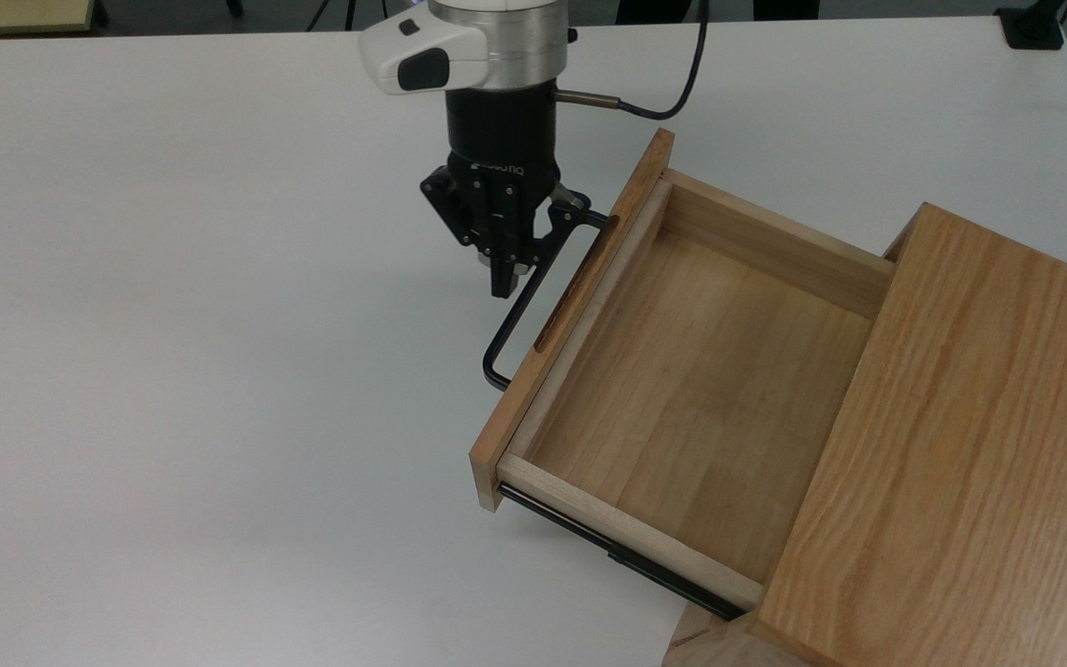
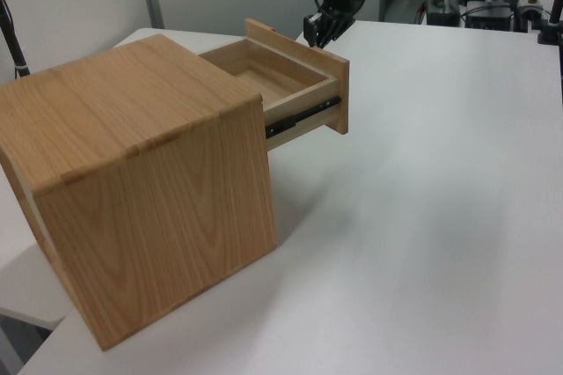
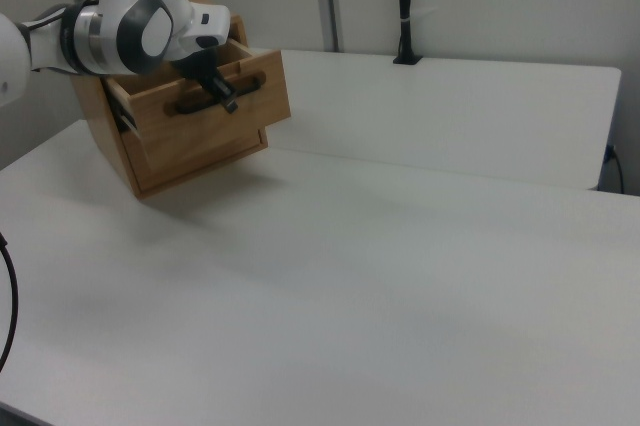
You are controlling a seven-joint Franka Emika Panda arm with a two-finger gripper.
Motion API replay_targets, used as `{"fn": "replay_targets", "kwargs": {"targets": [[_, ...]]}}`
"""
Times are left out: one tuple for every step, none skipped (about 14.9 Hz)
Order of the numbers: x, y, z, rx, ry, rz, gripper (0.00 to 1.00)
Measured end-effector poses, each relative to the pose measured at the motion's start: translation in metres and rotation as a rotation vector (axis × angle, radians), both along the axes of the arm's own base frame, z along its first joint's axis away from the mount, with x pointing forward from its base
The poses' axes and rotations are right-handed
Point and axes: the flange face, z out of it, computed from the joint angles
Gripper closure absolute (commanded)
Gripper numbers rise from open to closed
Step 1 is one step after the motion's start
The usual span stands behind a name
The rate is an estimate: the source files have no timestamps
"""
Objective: Close the drawer by sliding it
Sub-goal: 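Move the gripper down toward the black drawer handle, then push the drawer handle with the gripper into the wooden cabinet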
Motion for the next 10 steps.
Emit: {"fn": "replay_targets", "kwargs": {"targets": [[0.001, -0.007, 0.0, -0.026, 0.001, 0.04, 1.0], [0.001, -0.014, -0.001, -0.048, 0.008, 0.081, 1.0], [0.002, -0.021, -0.003, -0.067, 0.019, 0.123, 1.0], [0.002, -0.028, -0.005, -0.089, 0.026, 0.169, 1.0], [0.003, -0.032, -0.006, -0.116, 0.028, 0.22, 1.0], [0.003, -0.033, -0.008, -0.147, 0.028, 0.282, 1.0], [0.004, -0.032, -0.009, -0.179, 0.028, 0.352, 1.0], [0.004, -0.028, -0.01, -0.209, 0.025, 0.434, 1.0], [0.003, -0.021, -0.011, -0.225, 0.02, 0.512, 1.0], [0.003, -0.014, -0.013, -0.228, 0.013, 0.582, 1.0]]}}
